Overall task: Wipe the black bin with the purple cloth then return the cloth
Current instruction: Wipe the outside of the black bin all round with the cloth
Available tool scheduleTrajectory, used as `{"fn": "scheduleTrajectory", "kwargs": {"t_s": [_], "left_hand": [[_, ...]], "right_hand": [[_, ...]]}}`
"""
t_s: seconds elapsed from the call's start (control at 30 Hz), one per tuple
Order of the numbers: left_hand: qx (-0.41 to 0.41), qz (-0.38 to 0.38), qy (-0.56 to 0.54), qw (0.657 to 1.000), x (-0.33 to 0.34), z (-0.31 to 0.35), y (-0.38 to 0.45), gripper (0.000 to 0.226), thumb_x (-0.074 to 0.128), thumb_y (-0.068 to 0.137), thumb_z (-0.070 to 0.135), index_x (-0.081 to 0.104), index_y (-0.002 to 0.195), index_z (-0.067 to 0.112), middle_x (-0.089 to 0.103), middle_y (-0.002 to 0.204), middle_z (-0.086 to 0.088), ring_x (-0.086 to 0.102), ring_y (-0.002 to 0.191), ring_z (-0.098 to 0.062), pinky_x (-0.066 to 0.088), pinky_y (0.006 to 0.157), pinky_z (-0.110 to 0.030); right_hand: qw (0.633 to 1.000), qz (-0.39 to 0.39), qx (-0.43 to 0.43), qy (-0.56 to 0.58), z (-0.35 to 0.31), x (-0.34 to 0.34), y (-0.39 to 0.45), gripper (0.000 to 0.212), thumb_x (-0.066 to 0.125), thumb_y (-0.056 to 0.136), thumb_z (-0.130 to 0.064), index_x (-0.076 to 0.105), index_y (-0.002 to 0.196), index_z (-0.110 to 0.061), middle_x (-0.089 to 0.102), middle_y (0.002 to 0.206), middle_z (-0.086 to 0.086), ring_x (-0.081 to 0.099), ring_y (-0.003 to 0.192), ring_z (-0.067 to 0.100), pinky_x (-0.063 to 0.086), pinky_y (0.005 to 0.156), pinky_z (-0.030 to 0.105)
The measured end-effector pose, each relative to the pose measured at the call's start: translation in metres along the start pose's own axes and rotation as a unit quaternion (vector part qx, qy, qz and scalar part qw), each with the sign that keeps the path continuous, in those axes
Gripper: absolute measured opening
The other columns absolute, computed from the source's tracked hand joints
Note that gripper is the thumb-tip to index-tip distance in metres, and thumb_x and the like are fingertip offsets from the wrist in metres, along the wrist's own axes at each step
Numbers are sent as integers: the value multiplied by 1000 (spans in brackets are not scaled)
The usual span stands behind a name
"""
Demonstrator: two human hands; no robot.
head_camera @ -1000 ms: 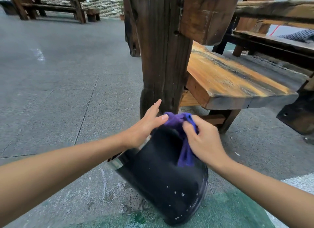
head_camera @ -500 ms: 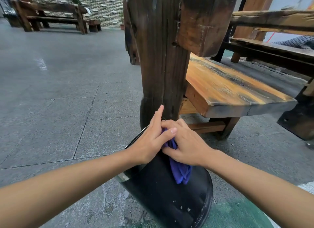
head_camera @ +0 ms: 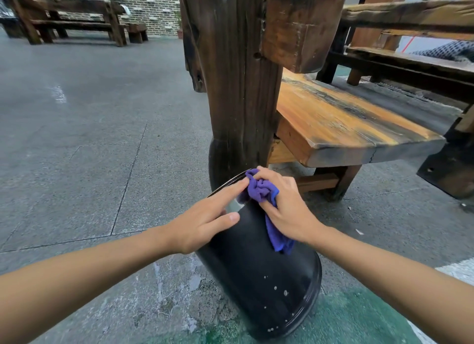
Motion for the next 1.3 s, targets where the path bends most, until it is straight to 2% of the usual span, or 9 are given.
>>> {"fn": "scheduleTrajectory", "kwargs": {"t_s": [0.17,0.33,0.5,0.73,0.83,0.93,1.1,1.2,1.3], "left_hand": [[-7,26,36,999,-1,-2,5,69,39,104,38,12,164,20,10,172,14,9,157,5,12,130,-31],[1,37,40,999,-3,-3,1,63,39,105,33,20,163,19,9,173,9,7,159,-1,12,131,-38],[9,36,46,998,-3,-7,-6,59,38,106,29,24,162,17,10,173,9,8,159,-2,12,131,-38],[28,13,58,998,0,1,1,63,41,105,37,22,163,23,9,172,16,8,157,4,27,127,-39],[38,7,77,996,1,6,2,65,39,104,46,20,164,29,7,171,22,24,155,0,42,116,-40],[36,-13,107,994,6,8,5,69,35,101,56,16,164,34,3,170,28,52,139,-26,48,107,-44],[47,-11,117,992,12,20,16,69,36,102,54,16,164,30,4,171,23,23,154,2,39,118,-38],[49,-12,134,990,14,27,22,74,32,101,59,12,165,29,4,172,20,4,155,9,25,126,-34],[77,17,130,988,13,39,24,81,35,99,59,3,165,25,-5,174,14,19,157,-5,33,122,-40]], "right_hand": [[996,15,64,60,6,19,-18,55,56,102,-7,44,150,-33,31,164,-11,22,155,15,23,123,51],[997,-72,-8,2,-1,34,-54,88,48,95,4,26,146,-64,8,164,-34,-2,157,9,15,122,62],[973,-139,-139,-124,-13,35,-93,73,62,92,4,45,150,-36,23,167,-11,13,156,34,30,112,70],[926,-205,-232,-217,3,22,-148,83,77,78,10,53,146,-30,32,164,-4,25,153,32,46,110,44],[913,-239,-229,-237,18,16,-173,69,62,89,6,53,145,-32,32,164,-8,28,152,29,55,99,37],[891,-253,-239,-290,32,5,-193,46,37,104,-11,60,139,-30,39,160,-6,38,146,31,59,88,34],[941,-184,-151,-240,40,-36,-174,41,33,109,-24,64,136,-17,49,153,7,43,142,41,45,109,44],[973,-93,-106,-183,21,-52,-129,51,55,93,7,57,140,-14,46,154,9,40,146,34,33,119,42],[985,-30,-103,-132,-13,-46,-83,69,60,79,23,56,142,-7,42,158,12,35,150,30,29,122,47]]}}
Point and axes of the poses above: each hand's wrist, its own y-axis towards the middle knuckle, its own x-axis out of the palm, z = x × y, the point moved 10 cm from there along y, towards the middle knuckle
